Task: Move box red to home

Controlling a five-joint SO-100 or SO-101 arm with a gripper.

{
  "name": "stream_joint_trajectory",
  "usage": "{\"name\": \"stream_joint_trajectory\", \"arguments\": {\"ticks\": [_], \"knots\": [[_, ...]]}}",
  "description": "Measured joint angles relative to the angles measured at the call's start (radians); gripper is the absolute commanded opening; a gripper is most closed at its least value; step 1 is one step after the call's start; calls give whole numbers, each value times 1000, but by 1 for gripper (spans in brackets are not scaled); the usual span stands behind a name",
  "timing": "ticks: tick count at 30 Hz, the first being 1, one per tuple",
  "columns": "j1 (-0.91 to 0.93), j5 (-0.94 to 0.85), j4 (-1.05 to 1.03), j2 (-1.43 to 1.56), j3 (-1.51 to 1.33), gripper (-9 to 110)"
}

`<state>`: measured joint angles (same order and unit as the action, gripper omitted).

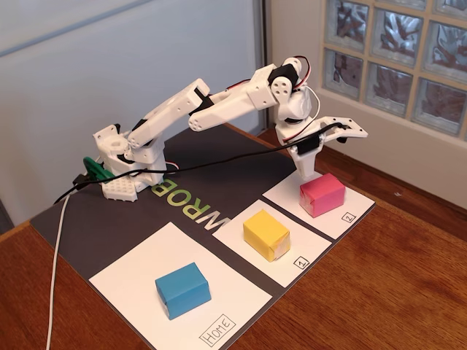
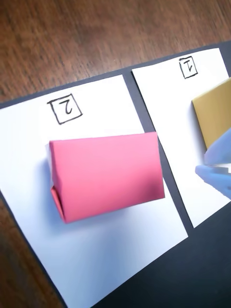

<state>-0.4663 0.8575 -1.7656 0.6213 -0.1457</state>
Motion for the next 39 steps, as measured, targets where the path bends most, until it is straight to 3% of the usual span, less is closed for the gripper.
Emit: {"name": "stream_joint_trajectory", "arguments": {"ticks": [8,13,20,39], "knots": [[-21,31,15,-29,3,1],[-29,60,15,-32,8,23],[-64,109,35,-32,34,38],[-123,143,49,-126,37,42]]}}
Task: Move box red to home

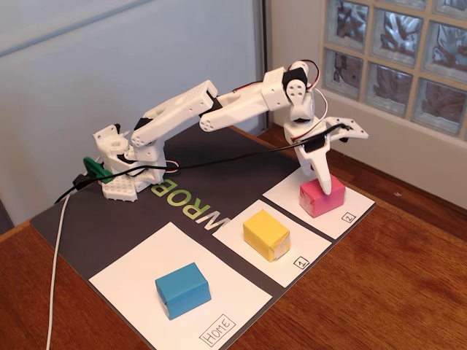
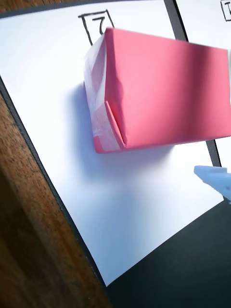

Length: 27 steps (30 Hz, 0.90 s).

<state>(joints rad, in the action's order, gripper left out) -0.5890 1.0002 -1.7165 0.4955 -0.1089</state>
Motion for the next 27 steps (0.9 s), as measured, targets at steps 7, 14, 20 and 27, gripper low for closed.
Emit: {"name": "stream_joint_trajectory", "arguments": {"ticks": [7,14,20,27], "knots": [[8,-3,35,-40,3,41],[18,-17,71,-71,3,37],[23,-31,101,-87,3,20],[38,-34,114,-87,3,4]]}}
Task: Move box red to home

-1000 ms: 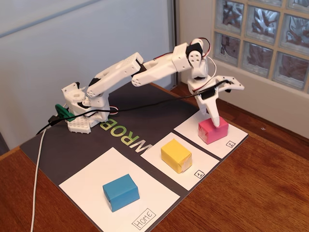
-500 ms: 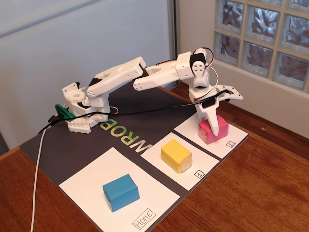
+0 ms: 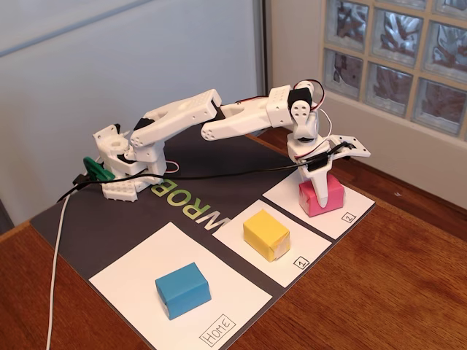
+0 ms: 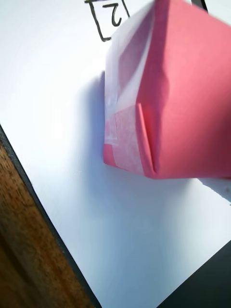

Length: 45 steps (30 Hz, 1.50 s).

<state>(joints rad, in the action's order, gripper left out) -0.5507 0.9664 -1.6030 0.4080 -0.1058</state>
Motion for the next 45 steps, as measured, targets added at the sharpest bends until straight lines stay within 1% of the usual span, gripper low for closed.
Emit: {"name": "stream_joint_trajectory", "arguments": {"ticks": [3,10,14,21,25,30,35,41,45], "knots": [[3,0,0,0,0,0],[17,0,-52,23,0,0],[34,0,-135,126,0,0],[97,-26,-163,367,-6,0],[149,-41,-163,569,-126,0],[242,-80,-163,821,-347,0],[387,-155,-163,1054,-623,0],[571,-273,-163,1236,-923,0],[652,-339,-161,1379,-1166,0]]}}
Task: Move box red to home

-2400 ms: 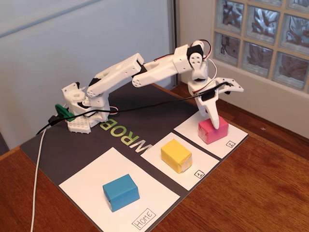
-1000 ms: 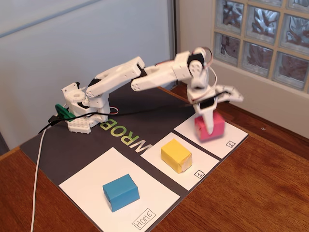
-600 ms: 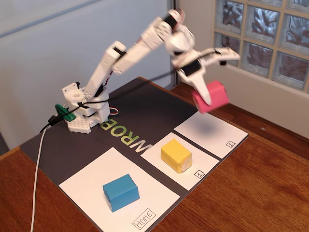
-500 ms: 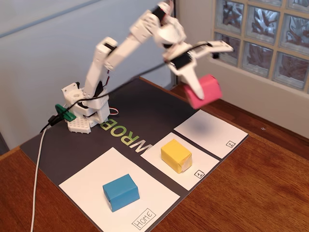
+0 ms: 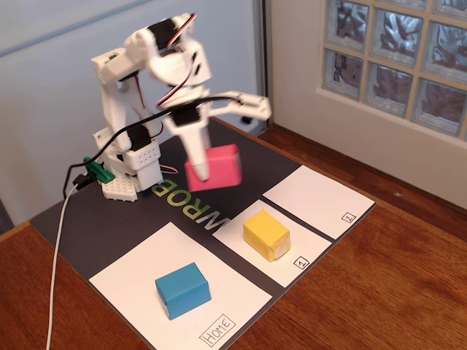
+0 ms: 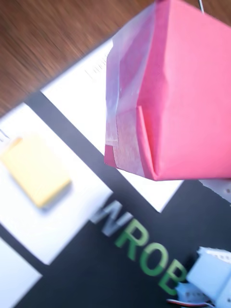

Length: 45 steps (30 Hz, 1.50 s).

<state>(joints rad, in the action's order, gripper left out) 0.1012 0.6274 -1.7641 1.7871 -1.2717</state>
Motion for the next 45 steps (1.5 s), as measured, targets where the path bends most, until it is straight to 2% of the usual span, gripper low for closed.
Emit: {"name": "stream_joint_trajectory", "arguments": {"ticks": [7,12,23,31,45], "knots": [[75,-64,91,233,-457,0],[121,-129,219,282,-626,0],[227,-160,453,206,-670,0],[337,-268,532,155,-719,0],[402,-288,657,40,-807,0]]}}
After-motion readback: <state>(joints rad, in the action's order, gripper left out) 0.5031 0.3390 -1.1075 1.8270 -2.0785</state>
